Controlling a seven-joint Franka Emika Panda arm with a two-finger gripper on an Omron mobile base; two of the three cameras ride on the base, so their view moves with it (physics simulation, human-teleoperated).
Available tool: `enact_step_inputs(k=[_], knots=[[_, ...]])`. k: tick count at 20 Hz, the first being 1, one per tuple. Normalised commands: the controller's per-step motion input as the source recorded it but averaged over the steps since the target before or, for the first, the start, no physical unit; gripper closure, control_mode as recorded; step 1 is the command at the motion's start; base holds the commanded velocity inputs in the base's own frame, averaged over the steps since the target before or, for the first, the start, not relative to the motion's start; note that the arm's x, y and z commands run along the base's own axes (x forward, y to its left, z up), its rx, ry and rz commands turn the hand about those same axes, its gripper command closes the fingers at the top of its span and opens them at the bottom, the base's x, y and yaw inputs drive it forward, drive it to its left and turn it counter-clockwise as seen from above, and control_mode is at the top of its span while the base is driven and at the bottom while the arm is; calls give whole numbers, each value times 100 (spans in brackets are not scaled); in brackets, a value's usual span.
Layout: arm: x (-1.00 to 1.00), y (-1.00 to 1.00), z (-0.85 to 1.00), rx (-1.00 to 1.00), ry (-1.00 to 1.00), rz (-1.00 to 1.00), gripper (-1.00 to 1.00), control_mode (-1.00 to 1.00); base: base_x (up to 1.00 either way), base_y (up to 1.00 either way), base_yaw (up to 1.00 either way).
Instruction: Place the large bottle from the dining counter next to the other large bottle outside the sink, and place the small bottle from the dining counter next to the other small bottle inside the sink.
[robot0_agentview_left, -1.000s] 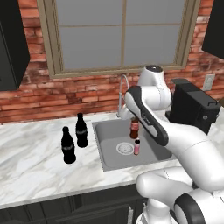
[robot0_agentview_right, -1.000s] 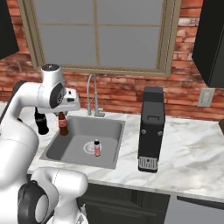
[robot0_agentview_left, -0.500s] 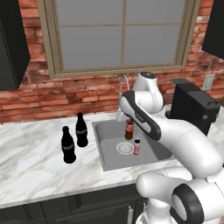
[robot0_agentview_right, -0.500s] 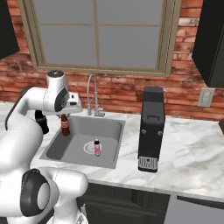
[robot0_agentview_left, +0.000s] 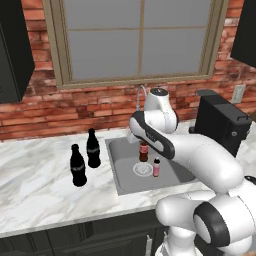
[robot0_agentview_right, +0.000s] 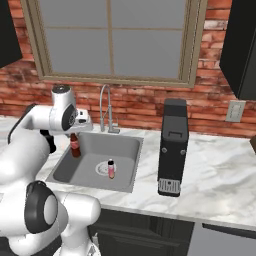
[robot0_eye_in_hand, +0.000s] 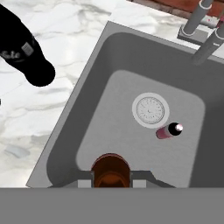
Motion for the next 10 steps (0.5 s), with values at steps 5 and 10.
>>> enact_step_inputs(k=[5, 10], knots=[[4, 0, -23, 0, 2, 0, 100, -100, 0, 0, 0], [0, 0, -30, 0, 2, 0, 100, -100, 0, 0, 0]])
